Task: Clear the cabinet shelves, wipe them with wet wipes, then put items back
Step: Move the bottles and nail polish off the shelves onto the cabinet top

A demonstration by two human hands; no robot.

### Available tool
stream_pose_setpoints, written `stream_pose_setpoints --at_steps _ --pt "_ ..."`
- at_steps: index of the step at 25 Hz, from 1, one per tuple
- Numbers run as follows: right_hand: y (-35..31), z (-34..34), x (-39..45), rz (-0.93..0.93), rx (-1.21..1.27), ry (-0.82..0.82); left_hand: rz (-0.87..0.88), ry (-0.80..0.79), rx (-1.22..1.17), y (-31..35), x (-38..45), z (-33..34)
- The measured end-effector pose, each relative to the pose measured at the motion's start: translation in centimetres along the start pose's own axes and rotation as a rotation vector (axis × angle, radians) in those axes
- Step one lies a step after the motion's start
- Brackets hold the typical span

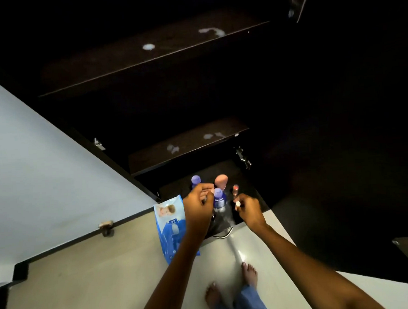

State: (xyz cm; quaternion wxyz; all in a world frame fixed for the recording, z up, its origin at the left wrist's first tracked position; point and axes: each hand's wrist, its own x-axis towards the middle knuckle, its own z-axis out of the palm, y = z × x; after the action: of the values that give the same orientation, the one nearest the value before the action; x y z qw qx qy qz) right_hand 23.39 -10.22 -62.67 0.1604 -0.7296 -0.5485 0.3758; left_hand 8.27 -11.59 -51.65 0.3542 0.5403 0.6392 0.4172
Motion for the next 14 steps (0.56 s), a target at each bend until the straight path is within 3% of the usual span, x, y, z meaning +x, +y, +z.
stream_pose_setpoints --at_steps 4,14 --pt "0.3 1.7 0.5 -0.010 -0.006 -0.019 0.066 0.047 0.044 -1.2 -0.4 0.3" --pt "-1.0 -0.1 -0.8 -0.063 -0.155 -0.049 0.008 0.036 -0.019 -1.5 -1.0 0.0"
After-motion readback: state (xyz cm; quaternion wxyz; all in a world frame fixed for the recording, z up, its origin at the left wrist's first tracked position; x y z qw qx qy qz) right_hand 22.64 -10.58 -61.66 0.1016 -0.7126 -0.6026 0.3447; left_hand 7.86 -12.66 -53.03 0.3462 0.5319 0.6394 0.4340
